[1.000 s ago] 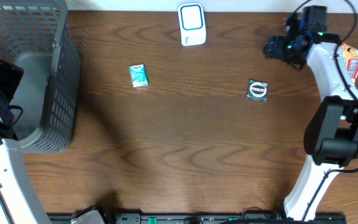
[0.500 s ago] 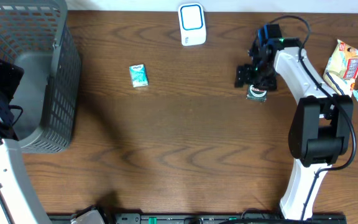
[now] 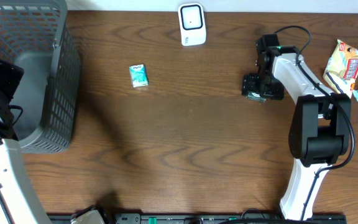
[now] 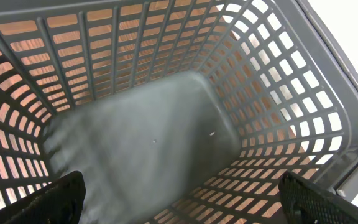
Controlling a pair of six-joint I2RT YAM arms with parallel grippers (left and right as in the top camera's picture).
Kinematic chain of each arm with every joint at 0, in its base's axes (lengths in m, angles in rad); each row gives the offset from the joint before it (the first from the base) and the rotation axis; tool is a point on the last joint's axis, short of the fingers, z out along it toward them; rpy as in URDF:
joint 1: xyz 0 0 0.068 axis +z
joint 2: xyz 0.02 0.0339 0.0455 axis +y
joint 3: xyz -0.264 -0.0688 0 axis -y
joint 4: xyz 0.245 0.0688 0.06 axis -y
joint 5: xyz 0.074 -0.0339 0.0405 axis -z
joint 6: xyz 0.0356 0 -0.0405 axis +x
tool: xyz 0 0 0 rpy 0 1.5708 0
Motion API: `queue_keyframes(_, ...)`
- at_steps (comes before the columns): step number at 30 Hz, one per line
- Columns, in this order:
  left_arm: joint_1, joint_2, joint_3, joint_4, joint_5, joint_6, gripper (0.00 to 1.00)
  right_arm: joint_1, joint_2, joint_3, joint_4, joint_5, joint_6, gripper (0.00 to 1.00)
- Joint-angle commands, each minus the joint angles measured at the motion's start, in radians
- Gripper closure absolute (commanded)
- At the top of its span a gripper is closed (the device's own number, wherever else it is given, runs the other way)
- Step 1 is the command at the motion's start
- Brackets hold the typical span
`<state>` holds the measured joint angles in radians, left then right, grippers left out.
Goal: Scan the item barcode
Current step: 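Lift the Zam-Buk tin toward the scanner face, right gripper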
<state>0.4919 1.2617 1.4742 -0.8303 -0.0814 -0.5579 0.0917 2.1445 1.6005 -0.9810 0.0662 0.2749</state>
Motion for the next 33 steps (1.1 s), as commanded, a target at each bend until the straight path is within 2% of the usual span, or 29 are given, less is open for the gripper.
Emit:
queue_keyframes(1,0.002,0.005,0.003,0.0,-0.009,-0.009,0.02,-0.001,0.01,-0.006,0.002,0.018,-0.015,0.24)
queue_keyframes(3,0.002,0.005,0.002,0.0,-0.009,-0.009,0.02,-0.001,0.01,-0.006,0.006,0.018,-0.014,0.26)
queue_keyframes(7,0.002,0.005,0.003,0.0,-0.009,-0.008,0.02,-0.001,0.01,-0.006,0.029,0.018,-0.015,0.38)
queue_keyframes(9,0.002,0.005,0.003,0.0,-0.009,-0.008,0.02,-0.001,0.01,-0.007,0.042,0.013,-0.024,0.41)
queue_keyframes(13,0.002,0.005,0.002,0.0,-0.009,-0.008,0.02,0.013,0.01,-0.007,0.09,-0.143,-0.229,0.46)
queue_keyframes(17,0.002,0.005,0.003,0.0,-0.009,-0.009,0.02,0.052,0.01,-0.007,0.118,-0.261,-0.36,0.49)
queue_keyframes(26,0.002,0.005,0.002,0.0,-0.009,-0.009,0.02,0.199,0.01,0.008,0.129,-0.208,-0.666,0.49)
queue_keyframes(31,0.002,0.005,0.002,0.0,-0.009,-0.008,0.02,0.261,0.01,0.039,0.135,-0.015,-0.677,0.54)
queue_keyframes(33,0.002,0.005,0.003,0.0,-0.009,-0.009,0.02,0.277,0.01,0.044,0.134,0.014,-0.676,0.52)
